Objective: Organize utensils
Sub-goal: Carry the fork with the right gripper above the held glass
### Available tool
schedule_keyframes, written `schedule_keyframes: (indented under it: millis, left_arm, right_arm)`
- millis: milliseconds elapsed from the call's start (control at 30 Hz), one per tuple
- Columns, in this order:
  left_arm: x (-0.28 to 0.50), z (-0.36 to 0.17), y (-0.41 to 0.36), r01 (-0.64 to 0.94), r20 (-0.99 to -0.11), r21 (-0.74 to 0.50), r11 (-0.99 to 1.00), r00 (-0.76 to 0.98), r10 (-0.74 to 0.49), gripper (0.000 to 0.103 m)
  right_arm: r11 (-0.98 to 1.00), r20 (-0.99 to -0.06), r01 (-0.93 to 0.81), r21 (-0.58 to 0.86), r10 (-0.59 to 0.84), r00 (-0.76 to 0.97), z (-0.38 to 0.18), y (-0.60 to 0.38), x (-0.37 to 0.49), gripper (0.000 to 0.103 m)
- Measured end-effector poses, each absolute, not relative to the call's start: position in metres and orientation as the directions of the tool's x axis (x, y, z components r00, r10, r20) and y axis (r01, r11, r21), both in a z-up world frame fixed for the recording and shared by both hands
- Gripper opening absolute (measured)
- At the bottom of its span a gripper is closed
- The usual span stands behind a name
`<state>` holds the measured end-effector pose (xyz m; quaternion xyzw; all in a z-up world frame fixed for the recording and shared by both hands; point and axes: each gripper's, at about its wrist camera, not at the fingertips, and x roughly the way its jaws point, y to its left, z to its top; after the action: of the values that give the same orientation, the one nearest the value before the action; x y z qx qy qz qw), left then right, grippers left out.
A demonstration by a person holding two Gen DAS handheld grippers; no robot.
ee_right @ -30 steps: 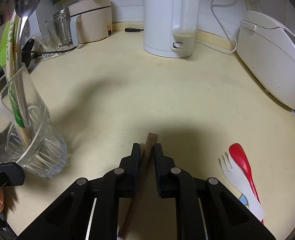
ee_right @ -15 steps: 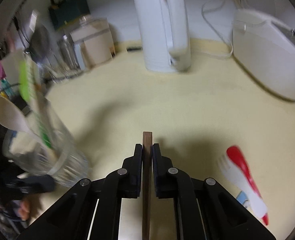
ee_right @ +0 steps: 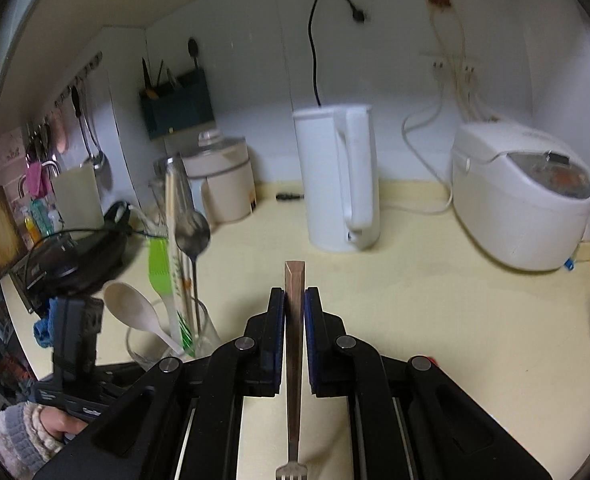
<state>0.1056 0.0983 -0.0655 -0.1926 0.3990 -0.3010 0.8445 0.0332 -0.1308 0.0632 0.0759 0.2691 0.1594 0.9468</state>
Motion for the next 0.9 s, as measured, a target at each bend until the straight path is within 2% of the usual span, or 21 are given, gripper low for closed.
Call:
schedule_keyframes:
  millis: [600, 900]
  left_arm:
    - [0.106, -0.066, 0.098, 0.355, -0.558, -0.565, 0.745, 0.500, -0.662, 0.094]
    - [0.106, -0.066, 0.098, 0.355, -0.558, -0.565, 0.745, 0.500, -0.662, 0.094]
  right_arm:
    - [0.946, -0.355, -0.264, 0.188, 0.316, 0.880, 0.120, -0.136, 0.017, 0.009]
    - [0.930, -0.283, -0.315, 0.190, 0.359, 0.889, 0.154, -0.130, 0.011, 0.009]
